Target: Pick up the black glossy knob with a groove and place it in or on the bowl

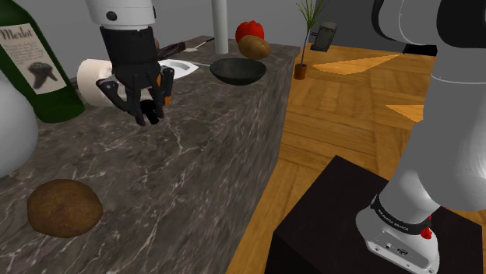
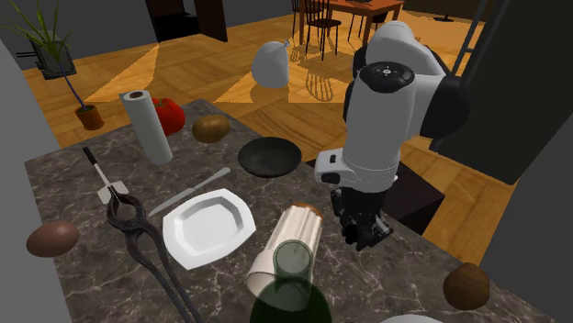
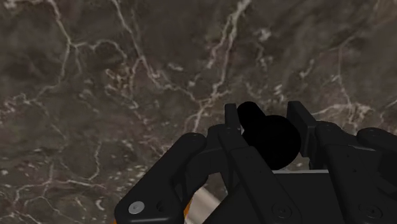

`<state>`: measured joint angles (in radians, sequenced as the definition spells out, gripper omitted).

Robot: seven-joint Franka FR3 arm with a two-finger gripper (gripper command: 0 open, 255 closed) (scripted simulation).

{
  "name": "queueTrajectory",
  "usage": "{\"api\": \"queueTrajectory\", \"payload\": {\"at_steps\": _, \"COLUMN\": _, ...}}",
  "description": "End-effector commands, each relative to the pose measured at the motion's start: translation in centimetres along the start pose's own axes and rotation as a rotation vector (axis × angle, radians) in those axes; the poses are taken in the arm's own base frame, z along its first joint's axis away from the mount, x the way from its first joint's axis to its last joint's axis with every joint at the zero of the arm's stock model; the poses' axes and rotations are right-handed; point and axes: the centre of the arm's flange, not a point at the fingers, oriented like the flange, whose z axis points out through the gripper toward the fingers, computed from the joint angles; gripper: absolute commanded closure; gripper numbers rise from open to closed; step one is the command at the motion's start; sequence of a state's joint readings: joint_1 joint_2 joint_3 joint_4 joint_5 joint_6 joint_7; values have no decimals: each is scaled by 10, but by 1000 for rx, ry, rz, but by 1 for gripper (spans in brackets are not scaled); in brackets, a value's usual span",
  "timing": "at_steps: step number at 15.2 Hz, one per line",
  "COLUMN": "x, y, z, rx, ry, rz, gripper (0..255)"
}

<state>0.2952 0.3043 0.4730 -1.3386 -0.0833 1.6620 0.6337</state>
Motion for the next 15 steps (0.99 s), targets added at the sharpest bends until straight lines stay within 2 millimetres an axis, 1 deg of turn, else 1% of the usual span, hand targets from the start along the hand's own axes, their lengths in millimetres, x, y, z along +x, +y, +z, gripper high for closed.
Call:
{"api": "queueTrajectory", "payload": {"at_steps": 1, "x": 0, "y": -1, "z": -10, "rx": 0, "ry": -1, "rz": 0, "gripper": 255}}
{"api": "queueTrajectory", "payload": {"at_steps": 15, "x": 1, "y": -7, "z": -84, "rx": 0, "ry": -1, "rz": 0, "gripper": 255}}
